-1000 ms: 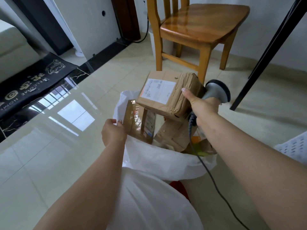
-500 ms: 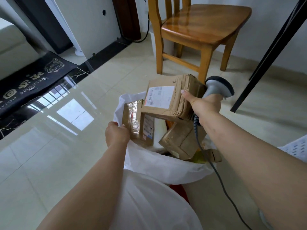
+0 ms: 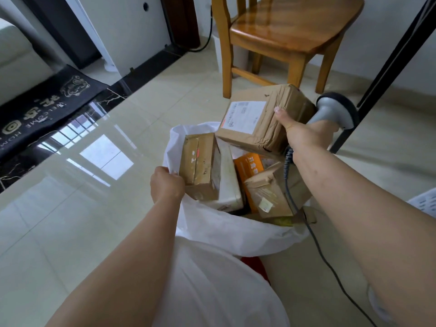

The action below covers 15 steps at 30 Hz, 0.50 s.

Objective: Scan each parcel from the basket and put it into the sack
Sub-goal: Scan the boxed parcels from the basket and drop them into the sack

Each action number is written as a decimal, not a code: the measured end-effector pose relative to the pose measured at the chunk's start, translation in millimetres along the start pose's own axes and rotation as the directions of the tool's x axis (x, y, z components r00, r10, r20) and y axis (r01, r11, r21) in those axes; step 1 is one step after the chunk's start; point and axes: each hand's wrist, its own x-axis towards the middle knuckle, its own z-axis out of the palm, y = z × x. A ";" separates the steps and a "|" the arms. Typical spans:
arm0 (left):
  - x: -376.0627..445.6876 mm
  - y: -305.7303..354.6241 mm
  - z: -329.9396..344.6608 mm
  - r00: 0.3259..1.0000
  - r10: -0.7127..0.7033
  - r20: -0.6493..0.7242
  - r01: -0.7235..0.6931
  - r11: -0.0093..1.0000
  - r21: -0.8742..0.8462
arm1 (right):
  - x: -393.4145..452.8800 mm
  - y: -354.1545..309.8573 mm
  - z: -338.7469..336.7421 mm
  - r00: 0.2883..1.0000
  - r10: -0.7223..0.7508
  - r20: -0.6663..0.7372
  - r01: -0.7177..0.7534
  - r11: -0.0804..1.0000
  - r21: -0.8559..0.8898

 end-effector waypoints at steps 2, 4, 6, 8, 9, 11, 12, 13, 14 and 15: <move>-1.0 1.4 1.2 1.000 0.000 -0.003 0.000 1.000 0.001 | 2.1 1.3 -8.0 0.998 -0.041 -0.040 0.041 0.999 -0.010; -3.5 4.1 2.2 1.000 -0.004 0.002 0.004 1.000 0.006 | -1.6 8.2 -11.2 0.996 -0.073 -0.056 0.070 0.995 -0.064; -7.0 7.8 3.3 1.000 -0.004 0.019 0.004 1.000 0.010 | -8.1 22.7 -7.7 0.998 -0.051 -0.025 0.047 0.990 -0.135; -10.7 12.1 3.9 0.999 -0.017 0.046 0.016 1.000 0.017 | -11.9 36.5 -2.5 0.999 0.004 0.039 0.004 0.981 -0.195; -12.4 14.5 3.7 0.998 -0.022 0.058 0.021 0.999 0.024 | -11.1 41.5 -0.9 0.998 0.031 0.059 -0.018 0.977 -0.211; -14.5 18.0 4.0 0.997 -0.025 0.069 0.022 0.999 0.044 | -6.0 46.9 -3.1 0.994 0.077 0.079 -0.059 0.975 -0.216; -15.5 19.0 3.9 0.997 -0.031 0.075 0.027 0.998 0.052 | -2.0 49.5 -6.0 0.992 0.093 0.086 -0.073 0.974 -0.216; -16.4 19.7 3.6 0.996 -0.036 0.081 0.031 0.998 0.063 | 1.2 51.8 -10.2 0.991 0.100 0.088 -0.079 0.974 -0.214; -17.3 20.2 3.6 0.995 -0.042 0.089 0.035 0.996 0.078 | 3.9 53.6 -14.8 0.991 0.102 0.086 -0.081 0.973 -0.214; -18.5 21.0 3.3 0.994 -0.050 0.097 0.041 0.995 0.089 | 6.0 54.8 -19.3 0.993 0.093 0.077 -0.075 0.975 -0.209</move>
